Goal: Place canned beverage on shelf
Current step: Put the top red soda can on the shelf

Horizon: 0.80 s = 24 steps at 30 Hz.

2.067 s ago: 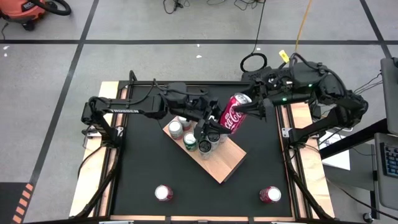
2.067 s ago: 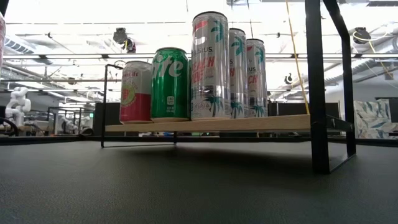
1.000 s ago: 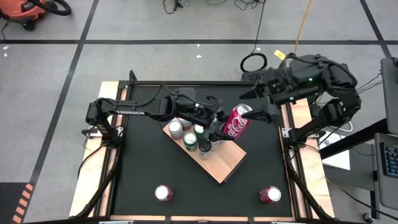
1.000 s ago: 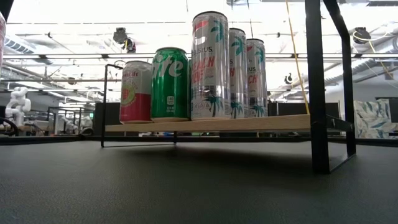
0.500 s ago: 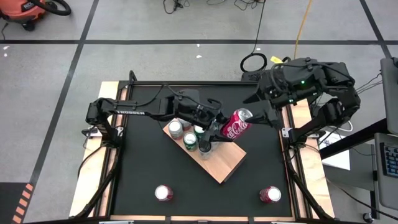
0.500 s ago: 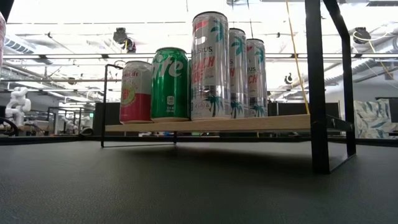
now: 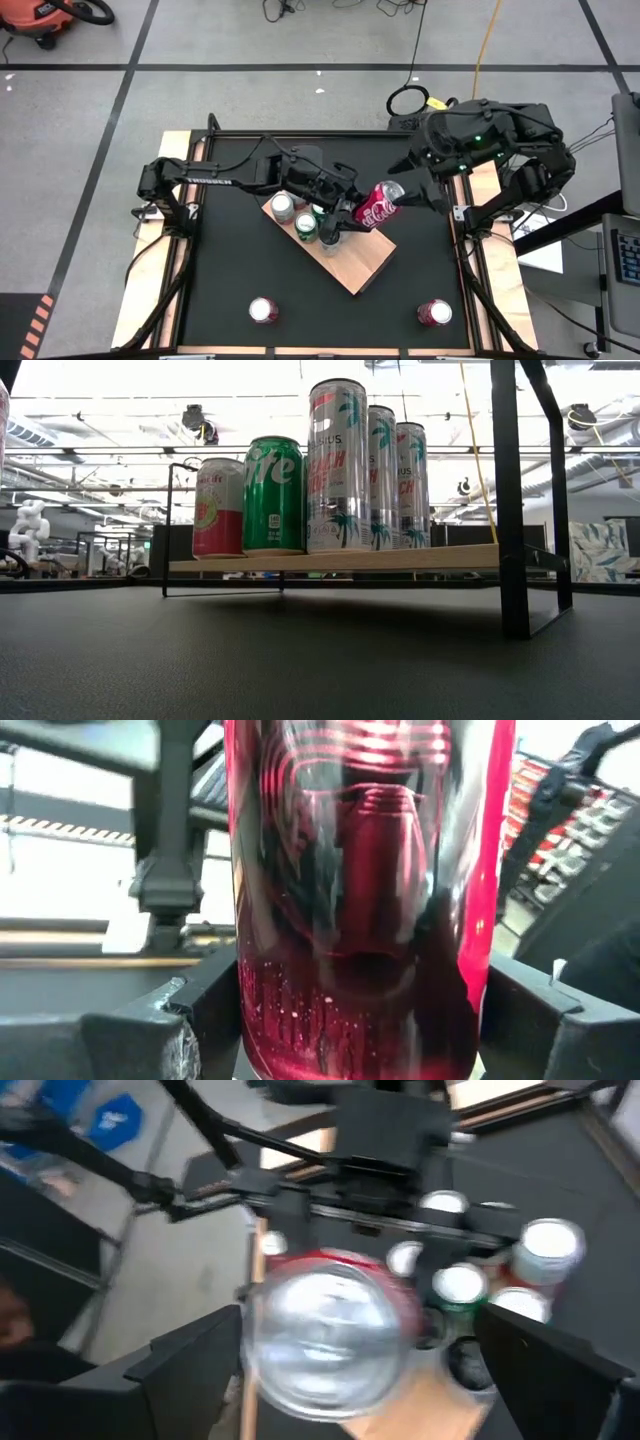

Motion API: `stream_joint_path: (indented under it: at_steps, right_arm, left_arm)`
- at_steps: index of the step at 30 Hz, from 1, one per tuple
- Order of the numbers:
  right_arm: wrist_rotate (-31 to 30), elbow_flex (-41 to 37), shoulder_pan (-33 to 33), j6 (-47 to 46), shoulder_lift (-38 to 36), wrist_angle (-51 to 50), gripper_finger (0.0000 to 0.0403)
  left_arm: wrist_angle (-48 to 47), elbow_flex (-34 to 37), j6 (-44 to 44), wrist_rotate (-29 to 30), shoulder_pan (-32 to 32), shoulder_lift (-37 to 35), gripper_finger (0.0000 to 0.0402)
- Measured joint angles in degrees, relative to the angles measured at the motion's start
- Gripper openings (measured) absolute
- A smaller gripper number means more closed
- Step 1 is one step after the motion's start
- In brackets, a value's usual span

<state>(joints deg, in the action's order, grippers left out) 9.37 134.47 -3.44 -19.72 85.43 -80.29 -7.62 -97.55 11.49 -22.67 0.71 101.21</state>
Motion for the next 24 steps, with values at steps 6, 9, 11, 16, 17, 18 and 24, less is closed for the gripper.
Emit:
stream_joint_path:
  at_steps: [6, 9, 11, 16, 17, 18, 24]
  right_arm:
    - [3.7, 0.0, -0.1, -2.2, -0.5, 0.1, 0.0380]
    - [3.3, 0.0, -0.1, -2.1, -0.3, -0.8, 0.0380]
    - [2.7, 0.0, -0.1, -1.6, -0.1, -1.7, 0.0380]
    - [2.7, 0.0, -0.1, -0.1, 1.6, -2.4, 0.0380]
    - [2.6, 0.0, -0.1, -0.1, 1.9, -2.4, 0.0380]
    - [2.6, 0.0, -0.1, 0.4, 2.0, -2.7, 0.0380]
    - [2.6, 0.0, -0.1, 1.1, 3.2, -2.7, 0.0379]
  left_arm:
    - [-0.6, 0.0, 0.2, 0.6, 0.2, 0.1, 0.0292]
    - [-0.6, 0.0, 0.0, 0.3, 0.2, 0.1, 0.0292]
    - [-0.6, 0.0, 0.1, 0.3, 0.2, 0.1, 0.0292]
    - [-0.3, 0.0, 0.2, 0.3, 0.2, 0.1, 0.0292]
    - [-0.5, 0.0, 0.2, 0.2, 0.2, 0.1, 0.0292]
    - [-0.5, 0.0, 0.2, 0.2, 0.2, 0.1, 0.0292]
    - [-0.5, 0.0, 0.2, 0.2, 0.2, 0.1, 0.0292]
